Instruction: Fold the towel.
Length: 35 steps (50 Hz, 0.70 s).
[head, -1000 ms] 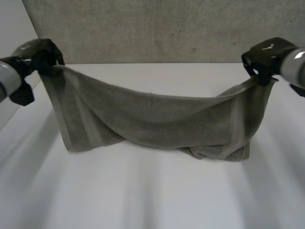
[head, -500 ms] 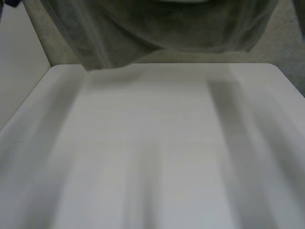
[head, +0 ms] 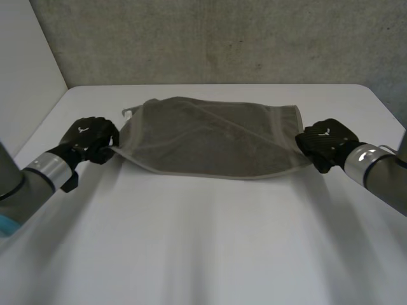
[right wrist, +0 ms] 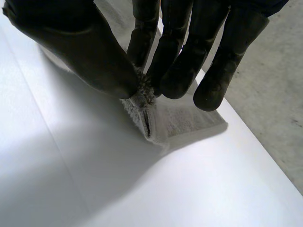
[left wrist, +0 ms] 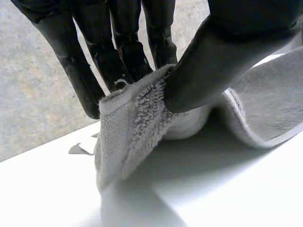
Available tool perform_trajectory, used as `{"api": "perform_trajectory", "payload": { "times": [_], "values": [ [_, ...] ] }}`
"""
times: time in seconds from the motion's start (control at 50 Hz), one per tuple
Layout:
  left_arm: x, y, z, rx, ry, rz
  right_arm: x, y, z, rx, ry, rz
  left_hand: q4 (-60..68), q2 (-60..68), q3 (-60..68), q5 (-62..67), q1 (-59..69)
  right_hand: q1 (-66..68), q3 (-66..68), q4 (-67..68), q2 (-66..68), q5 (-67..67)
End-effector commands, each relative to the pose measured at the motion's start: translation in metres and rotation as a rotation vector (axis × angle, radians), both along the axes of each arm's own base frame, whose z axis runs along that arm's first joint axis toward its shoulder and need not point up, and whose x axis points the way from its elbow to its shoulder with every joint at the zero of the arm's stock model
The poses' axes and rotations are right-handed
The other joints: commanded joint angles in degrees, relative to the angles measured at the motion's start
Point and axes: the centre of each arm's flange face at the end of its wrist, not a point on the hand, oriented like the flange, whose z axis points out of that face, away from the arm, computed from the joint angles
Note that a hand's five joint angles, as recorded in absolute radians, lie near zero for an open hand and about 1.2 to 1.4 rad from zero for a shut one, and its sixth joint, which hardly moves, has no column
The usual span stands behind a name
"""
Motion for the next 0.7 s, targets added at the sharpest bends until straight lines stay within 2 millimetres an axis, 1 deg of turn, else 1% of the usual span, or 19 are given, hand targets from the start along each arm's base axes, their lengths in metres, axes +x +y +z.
{"api": "perform_trajectory", "payload": {
  "times": [0.02, 0.04, 0.08, 0.1, 0.14, 0.18, 0.28, 0.32, 0.36, 0.4, 0.48, 0.52, 0.54, 0.56, 0.58, 0.62, 0.64, 0.68, 0.7],
  "values": [
    [0.015, 0.027, 0.048, -0.012, -0.018, 0.016, -0.035, 0.016, 0.043, -0.045, -0.013, -0.113, 1.88, 2.44, 3.08, 4.23, 5.74, 3.99, 2.51, 2.80, 4.25, 3.57],
    [0.015, 0.027, 0.048, -0.013, -0.018, 0.016, -0.046, 0.023, 0.057, -0.037, -0.027, -0.152, 1.88, 2.44, 3.08, 4.23, 5.74, 3.99, 2.51, 2.80, 4.25, 3.57],
    [0.025, 0.044, 0.072, -0.029, -0.012, 0.021, -0.056, 0.030, 0.069, -0.019, -0.053, -0.187, 1.88, 2.44, 3.08, 4.23, 5.74, 3.99, 2.51, 2.80, 4.25, 3.57],
    [0.025, 0.044, 0.072, -0.029, -0.012, 0.021, -0.056, 0.030, 0.069, -0.019, -0.053, -0.187, 1.88, 2.44, 3.08, 4.23, 5.74, 3.99, 2.51, 2.80, 4.25, 3.57],
    [0.031, 0.051, 0.081, -0.039, -0.009, 0.027, -0.068, 0.042, 0.088, 0.009, -0.100, -0.209, 1.88, 2.44, 3.08, 4.23, 5.74, 3.99, 2.51, 2.80, 4.25, 3.57],
    [0.040, 0.061, 0.095, -0.056, 0.015, 0.035, -0.072, 0.044, 0.093, 0.024, -0.114, -0.199, 1.88, 2.44, 3.08, 4.23, 5.74, 3.99, 2.51, 2.80, 4.25, 3.57],
    [0.044, 0.065, 0.094, -0.019, 0.079, 0.038, -0.085, 0.040, 0.097, 0.036, -0.125, -0.171, 1.88, 2.44, 3.08, 4.23, 5.74, 3.99, 2.51, 2.80, 4.25, 3.57],
    [0.044, 0.062, 0.089, -0.003, 0.095, 0.037, -0.086, 0.035, 0.091, 0.048, -0.117, -0.159, 1.88, 2.44, 3.08, 4.23, 5.74, 3.99, 2.51, 2.80, 4.25, 3.57],
    [0.044, 0.057, 0.080, 0.021, 0.106, 0.039, -0.086, 0.018, 0.066, 0.127, -0.107, -0.148, 1.88, 2.44, 3.08, 4.23, 5.74, 3.99, 2.51, 2.80, 4.25, 3.57],
    [0.038, 0.044, 0.052, 0.072, 0.111, 0.023, -0.083, 0.009, 0.056, 0.148, -0.093, -0.151, 1.88, 2.44, 3.08, 4.23, 5.74, 3.99, 2.51, 2.80, 4.25, 3.57],
    [0.020, 0.031, 0.032, 0.102, 0.110, -0.034, -0.062, -0.004, 0.038, 0.172, -0.049, -0.138, 1.88, 2.44, 3.08, 4.23, 5.74, 3.99, 2.51, 2.80, 4.25, 3.57],
    [0.013, 0.024, 0.021, 0.123, 0.110, -0.055, -0.039, -0.020, 0.020, 0.157, -0.032, -0.116, 1.88, 2.44, 3.08, 4.23, 5.74, 3.99, 2.51, 2.80, 4.25, 3.57],
    [0.008, 0.015, 0.011, 0.139, 0.108, -0.060, -0.039, -0.020, 0.020, 0.157, -0.031, -0.116, 1.88, 2.44, 3.08, 4.23, 5.74, 3.99, 2.51, 2.80, 4.25, 3.57],
    [0.005, 0.004, 0.004, 0.143, 0.104, -0.051, -0.037, -0.033, 0.013, 0.140, -0.041, -0.139, 1.88, 2.44, 3.08, 4.23, 5.74, 3.99, 2.51, 2.80, 4.25, 3.57],
    [0.005, 0.004, 0.003, 0.143, 0.104, -0.051, -0.037, -0.045, 0.007, 0.140, -0.077, -0.170, 1.88, 2.44, 3.08, 4.23, 5.74, 3.99, 2.51, 2.80, 4.25, 3.57],
    [0.004, -0.019, -0.007, 0.131, 0.094, -0.006, -0.036, -0.057, 0.002, 0.143, -0.124, -0.202, 1.88, 2.44, 3.08, 4.23, 5.74, 3.99, 2.51, 2.80, 4.25, 3.57],
    [0.004, -0.019, -0.008, 0.131, 0.094, -0.006, -0.036, -0.057, 0.002, 0.143, -0.125, -0.202, 1.88, 2.44, 3.08, 4.23, 5.74, 3.99, 2.51, 2.80, 4.25, 3.57],
    [0.002, -0.029, -0.011, 0.120, 0.090, 0.015, -0.035, -0.077, -0.008, 0.163, -0.210, -0.269, 1.88, 2.44, 3.08, 4.23, 5.74, 3.99, 2.51, 2.80, 4.25, 3.57],
    [-0.002, -0.039, -0.014, 0.106, 0.087, 0.031, -0.035, -0.077, -0.009, 0.163, -0.210, -0.269, 1.88, 2.44, 3.08, 4.23, 5.74, 3.99, 2.51, 2.80, 4.25, 3.57]
  ]
}}
